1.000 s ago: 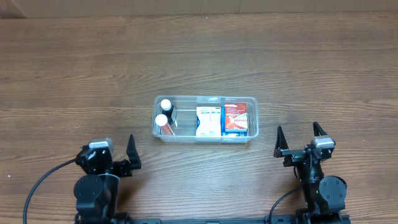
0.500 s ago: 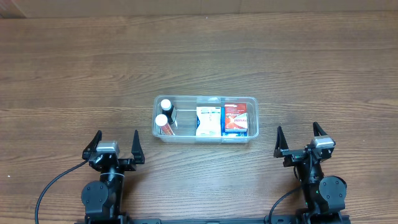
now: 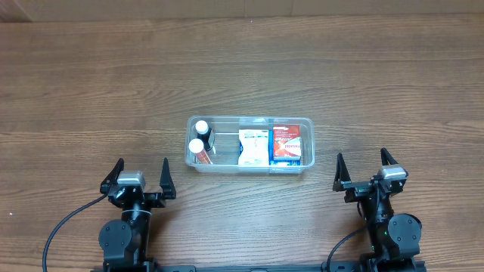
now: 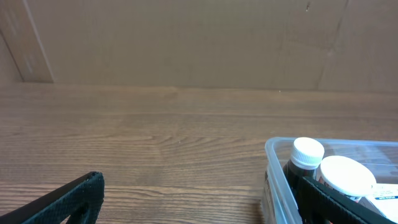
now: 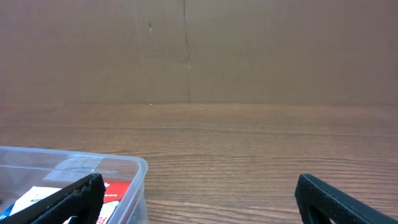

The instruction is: Pack container

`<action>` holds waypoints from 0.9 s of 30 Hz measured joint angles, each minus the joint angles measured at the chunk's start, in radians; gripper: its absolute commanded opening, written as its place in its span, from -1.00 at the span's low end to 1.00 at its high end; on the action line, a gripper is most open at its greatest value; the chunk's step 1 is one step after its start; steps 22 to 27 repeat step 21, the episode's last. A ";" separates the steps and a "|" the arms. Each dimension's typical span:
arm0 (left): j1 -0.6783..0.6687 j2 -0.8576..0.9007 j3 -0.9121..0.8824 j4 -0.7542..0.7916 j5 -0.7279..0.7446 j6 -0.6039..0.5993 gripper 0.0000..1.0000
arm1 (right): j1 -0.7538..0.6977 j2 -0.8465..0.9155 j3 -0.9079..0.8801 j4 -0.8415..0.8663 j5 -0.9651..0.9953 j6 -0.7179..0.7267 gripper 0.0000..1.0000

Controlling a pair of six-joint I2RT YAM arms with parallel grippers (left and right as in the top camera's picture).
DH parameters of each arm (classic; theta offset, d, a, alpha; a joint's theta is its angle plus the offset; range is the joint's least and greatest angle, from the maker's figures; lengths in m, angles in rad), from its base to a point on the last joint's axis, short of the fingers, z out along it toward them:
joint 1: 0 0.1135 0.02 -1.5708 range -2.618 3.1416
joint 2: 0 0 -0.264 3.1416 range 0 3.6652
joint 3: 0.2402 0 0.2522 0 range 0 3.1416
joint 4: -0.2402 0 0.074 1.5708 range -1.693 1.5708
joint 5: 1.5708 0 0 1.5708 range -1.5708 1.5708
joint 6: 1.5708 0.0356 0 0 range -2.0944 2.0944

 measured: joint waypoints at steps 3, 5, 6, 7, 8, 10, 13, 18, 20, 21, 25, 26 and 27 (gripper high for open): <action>0.000 0.000 0.000 0.000 0.000 0.000 1.00 | 0.000 0.000 0.000 0.000 0.000 0.000 1.00; 0.000 0.000 0.000 0.000 0.000 0.000 1.00 | 0.000 0.000 0.000 0.000 0.000 0.000 1.00; 0.000 0.000 0.000 0.000 0.000 0.000 1.00 | 0.000 0.000 0.000 0.001 0.000 0.000 1.00; 0.000 0.000 0.000 0.000 0.000 0.000 1.00 | 0.000 0.000 0.000 0.000 0.000 0.000 1.00; 0.000 0.000 0.000 0.000 0.000 0.000 1.00 | 0.000 0.000 0.000 0.000 0.000 0.000 1.00; 0.000 0.000 0.000 0.000 0.000 0.000 1.00 | 0.000 0.000 0.000 0.001 0.000 0.000 1.00; 0.000 0.000 0.000 0.000 0.000 0.000 1.00 | 0.000 0.000 0.000 0.000 0.000 0.000 1.00; 0.000 0.000 0.000 0.000 0.000 0.000 1.00 | 0.000 0.000 0.000 0.000 0.000 0.000 1.00; 0.000 0.000 0.000 0.000 0.000 0.000 1.00 | 0.000 0.000 0.000 0.001 0.000 0.000 1.00; 0.000 0.000 0.000 0.000 0.000 0.000 1.00 | 0.000 0.000 0.000 0.001 0.000 0.000 1.00; 0.000 0.000 0.000 0.000 0.000 0.000 1.00 | 0.000 0.000 0.000 0.001 0.000 0.000 1.00; 0.000 0.000 0.000 0.000 0.000 0.000 1.00 | 0.000 0.000 0.000 0.001 0.000 0.000 1.00; 0.000 0.000 0.000 0.000 0.000 0.000 1.00 | 0.000 0.000 0.000 0.001 0.000 0.000 1.00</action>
